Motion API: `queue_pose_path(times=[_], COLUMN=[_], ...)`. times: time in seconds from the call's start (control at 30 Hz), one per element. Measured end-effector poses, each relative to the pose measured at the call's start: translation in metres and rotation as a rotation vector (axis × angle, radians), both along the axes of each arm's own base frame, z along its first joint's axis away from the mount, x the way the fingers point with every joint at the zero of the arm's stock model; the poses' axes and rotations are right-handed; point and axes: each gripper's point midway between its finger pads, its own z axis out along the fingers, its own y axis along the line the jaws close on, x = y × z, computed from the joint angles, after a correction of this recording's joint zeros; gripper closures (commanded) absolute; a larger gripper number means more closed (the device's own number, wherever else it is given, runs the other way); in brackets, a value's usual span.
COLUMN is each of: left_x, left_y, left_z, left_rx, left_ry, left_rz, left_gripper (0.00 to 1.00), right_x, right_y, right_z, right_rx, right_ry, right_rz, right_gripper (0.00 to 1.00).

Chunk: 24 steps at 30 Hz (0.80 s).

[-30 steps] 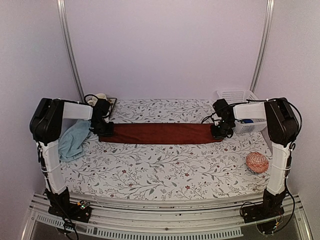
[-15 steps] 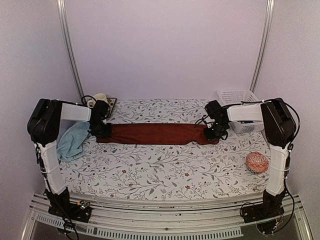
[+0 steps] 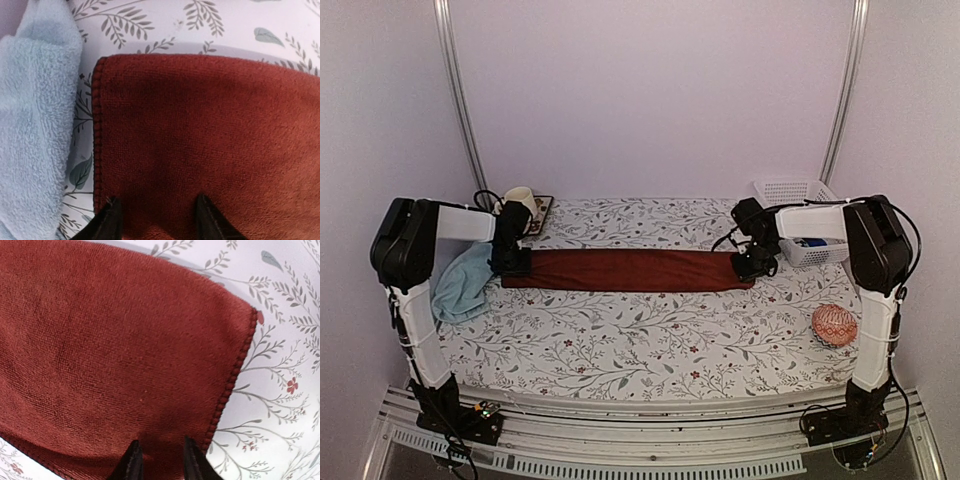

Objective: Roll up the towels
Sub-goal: Move the towel to the center of the board, then pick up the towel from the center of the board.

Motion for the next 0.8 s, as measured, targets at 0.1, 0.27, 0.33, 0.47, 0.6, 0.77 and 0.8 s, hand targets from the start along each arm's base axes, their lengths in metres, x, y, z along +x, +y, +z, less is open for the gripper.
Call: queue_pose_path(times=[0.1,0.27,0.33,0.47,0.6,0.77,0.8], left_x=[-0.001,0.0,0.001,0.007,0.012,0.012,0.012], left_y=[0.008,0.011,0.008,-0.003,-0.018,-0.029,-0.03], left_z=[0.003,0.008,0.013,0.025,0.043,0.06,0.064], left_rx=[0.017,0.018,0.015,0.009,0.002,-0.003,-0.004], left_ry=[0.005,0.015,0.012,-0.015,-0.056,-0.089,-0.095], left_rz=[0.01,0.016,0.008,-0.016,-0.048,-0.078,-0.083], left_gripper=[0.16,0.03,0.03,0.03,0.03,0.03,0.03], right_x=[0.007,0.01,0.01,0.003,-0.01,-0.015,-0.013], right_y=[-0.006,-0.01,-0.011,-0.015,-0.011,-0.006,-0.005], right_z=[0.006,0.019,0.026,0.029,0.011,0.002,0.003], right_rx=[-0.006,0.065,0.109,0.194,0.262,0.32,0.331], right_ry=[-0.011,-0.013,-0.017,-0.005,0.044,0.067,0.06], right_rz=[-0.004,-0.04,-0.064,-0.127,-0.184,-0.243,-0.254], right_gripper=[0.56,0.52,0.52,0.51,0.51,0.51,0.51])
